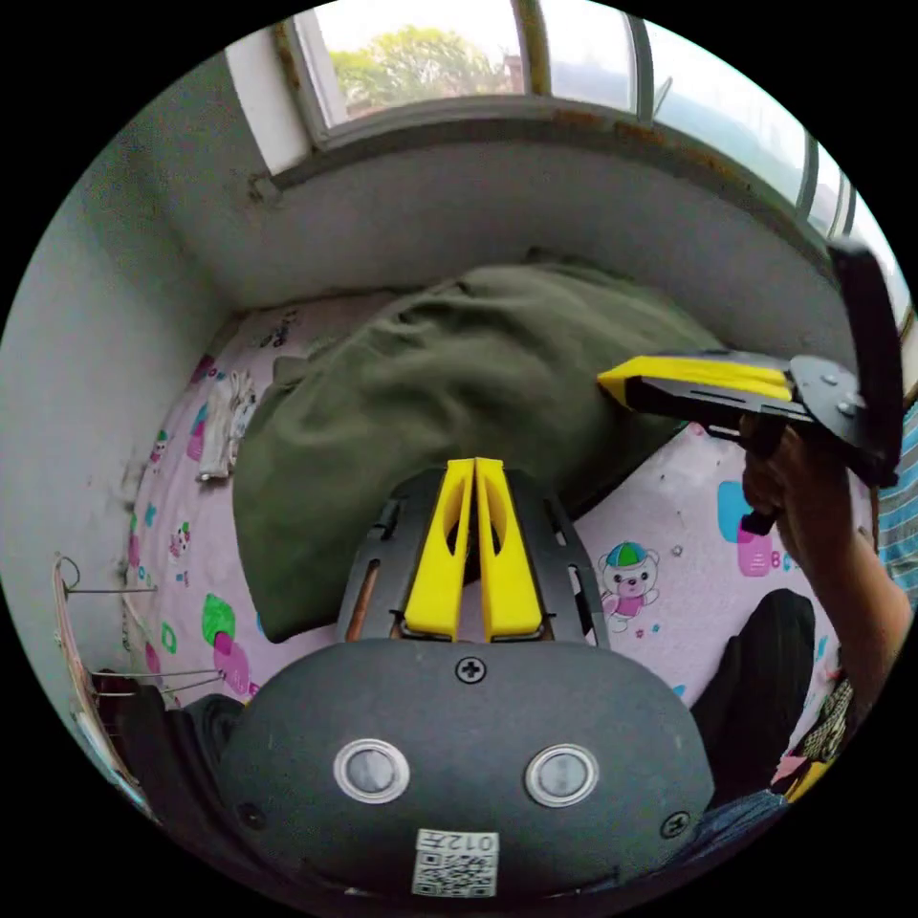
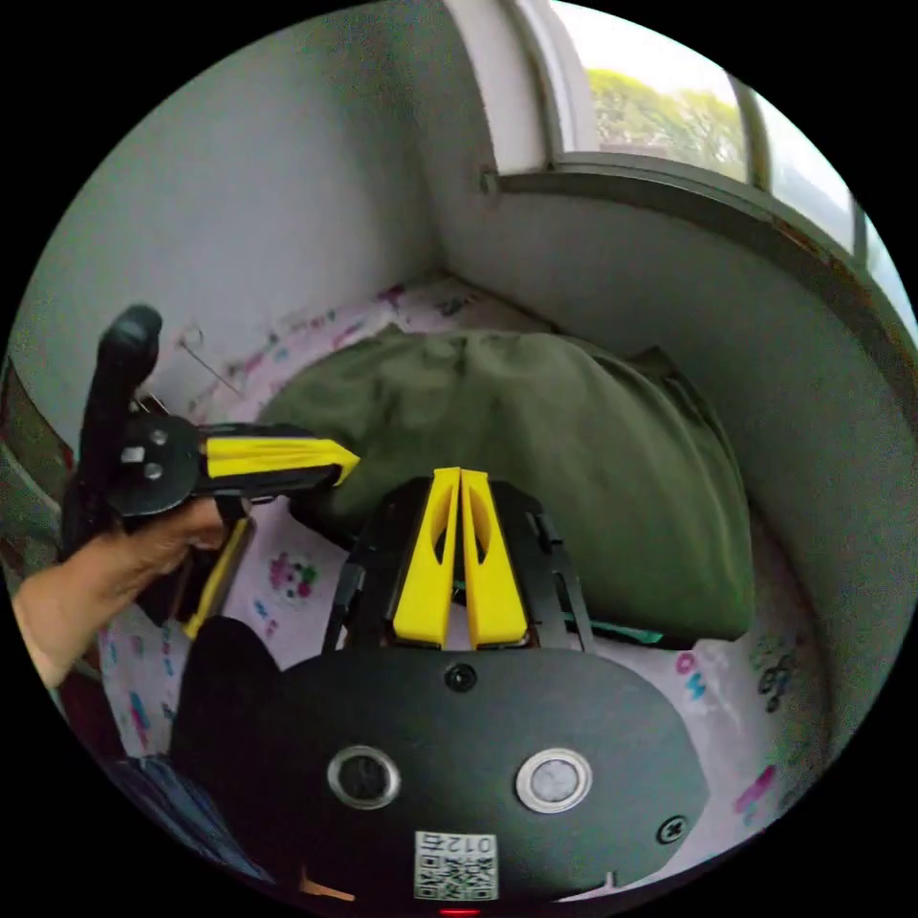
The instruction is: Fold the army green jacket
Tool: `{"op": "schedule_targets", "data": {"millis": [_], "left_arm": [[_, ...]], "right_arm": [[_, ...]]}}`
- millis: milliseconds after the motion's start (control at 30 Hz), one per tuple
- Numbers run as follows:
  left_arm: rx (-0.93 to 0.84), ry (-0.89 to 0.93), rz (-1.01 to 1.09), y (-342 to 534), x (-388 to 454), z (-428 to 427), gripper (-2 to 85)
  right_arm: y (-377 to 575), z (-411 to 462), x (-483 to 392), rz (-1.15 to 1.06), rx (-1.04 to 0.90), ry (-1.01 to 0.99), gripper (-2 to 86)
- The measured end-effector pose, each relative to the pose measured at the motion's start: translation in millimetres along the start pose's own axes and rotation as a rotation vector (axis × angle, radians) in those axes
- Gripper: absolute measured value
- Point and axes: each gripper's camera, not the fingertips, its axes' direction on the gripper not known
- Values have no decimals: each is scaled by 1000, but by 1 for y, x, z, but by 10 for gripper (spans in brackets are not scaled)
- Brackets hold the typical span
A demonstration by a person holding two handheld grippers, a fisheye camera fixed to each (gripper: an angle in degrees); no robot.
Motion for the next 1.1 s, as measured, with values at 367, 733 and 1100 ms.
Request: {"op": "schedule_targets", "data": {"millis": [367, 733, 1100], "left_arm": [[-97, 175, 11, -16, -35, 19, -1], [123, 30, -29, -64, -68, -68, 1], [-211, -297, -8, -157, -48, 35, 7]], "right_arm": [[19, 50, 16, -9, -201, -93, -9], [-20, -1, 10, -29, 7, 20, 14], [-54, 86, 49, 52, -196, 86, 55]]}}
